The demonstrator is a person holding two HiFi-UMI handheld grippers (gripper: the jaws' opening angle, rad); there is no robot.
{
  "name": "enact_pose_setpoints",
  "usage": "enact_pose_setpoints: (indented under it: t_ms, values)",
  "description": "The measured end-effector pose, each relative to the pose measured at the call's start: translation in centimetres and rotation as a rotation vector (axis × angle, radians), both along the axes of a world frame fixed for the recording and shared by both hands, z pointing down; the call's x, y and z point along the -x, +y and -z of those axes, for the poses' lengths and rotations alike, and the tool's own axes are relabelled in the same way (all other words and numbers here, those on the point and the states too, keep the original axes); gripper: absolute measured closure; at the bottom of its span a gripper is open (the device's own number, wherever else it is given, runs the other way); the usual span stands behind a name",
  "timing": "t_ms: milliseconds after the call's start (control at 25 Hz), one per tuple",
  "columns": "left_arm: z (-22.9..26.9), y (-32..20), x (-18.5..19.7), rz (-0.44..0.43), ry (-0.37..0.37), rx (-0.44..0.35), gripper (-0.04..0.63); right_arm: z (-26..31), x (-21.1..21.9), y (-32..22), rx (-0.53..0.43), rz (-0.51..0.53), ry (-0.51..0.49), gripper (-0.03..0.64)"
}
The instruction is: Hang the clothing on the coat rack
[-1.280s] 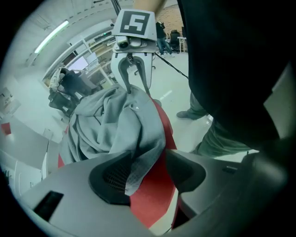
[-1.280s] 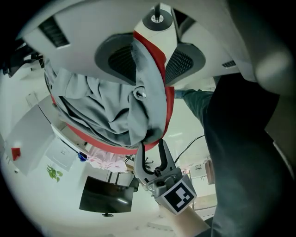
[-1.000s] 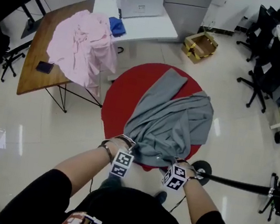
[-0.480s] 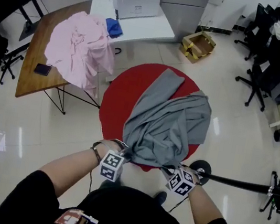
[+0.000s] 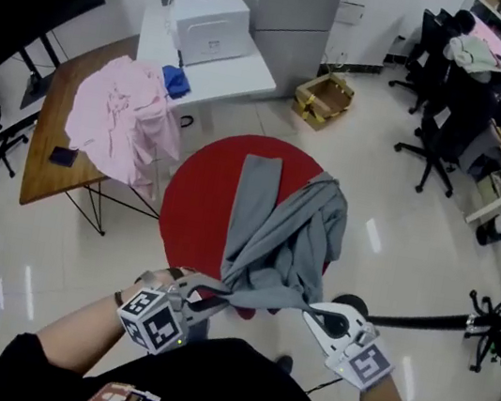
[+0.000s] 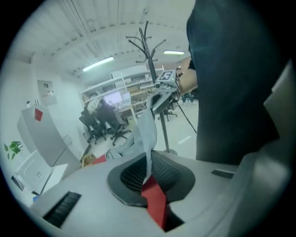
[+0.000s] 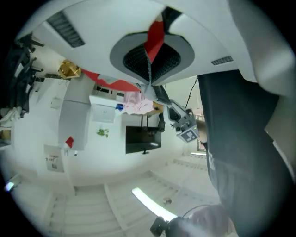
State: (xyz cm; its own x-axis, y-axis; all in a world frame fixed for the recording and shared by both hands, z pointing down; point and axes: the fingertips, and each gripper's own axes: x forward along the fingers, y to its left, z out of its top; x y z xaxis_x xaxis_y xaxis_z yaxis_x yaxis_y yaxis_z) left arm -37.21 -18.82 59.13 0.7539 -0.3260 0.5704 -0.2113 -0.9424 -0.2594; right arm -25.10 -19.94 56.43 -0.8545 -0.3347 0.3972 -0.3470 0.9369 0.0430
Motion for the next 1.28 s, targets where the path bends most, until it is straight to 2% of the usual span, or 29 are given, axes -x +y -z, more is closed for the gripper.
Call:
enact_pose_setpoints:
  t_ms: [200,400,520,680,960,1280]
  values:
    - [11.6,0.3,-5.4,-0.096,0.165,-0.103,0.581,12.5,-5.1,0.1,-0.159,-0.158,-0.273,0.611]
    - [21.6,3.2,-12.3,-0.232,0.320,-0.164,0.583,20.9,-12.3,2.8,-0.247,-0.249,-0.430,0.611]
    - [26.6,3.5,-17.2,-0.302,0.416,-0.183,0.583,24.2,-17.5,3.9,-0.302,-0.317,-0.454,0.611]
    - [31.1,3.9,-23.5,-0.384,0.488,-0.201,0.583,27.3,-24.2,5.7,-0.361,-0.406,-0.486,0.612]
    - [34.0,8.3,-33.9,-0.505,0.558,-0.104,0.583,30.9,-34.6,11.9,-0.436,-0.493,-0.514,0.612]
    - [35.8,13.1,-42.7,-0.643,0.574,-0.064,0.583,33.6,-44.1,15.6,-0.519,-0.651,-0.536,0.612]
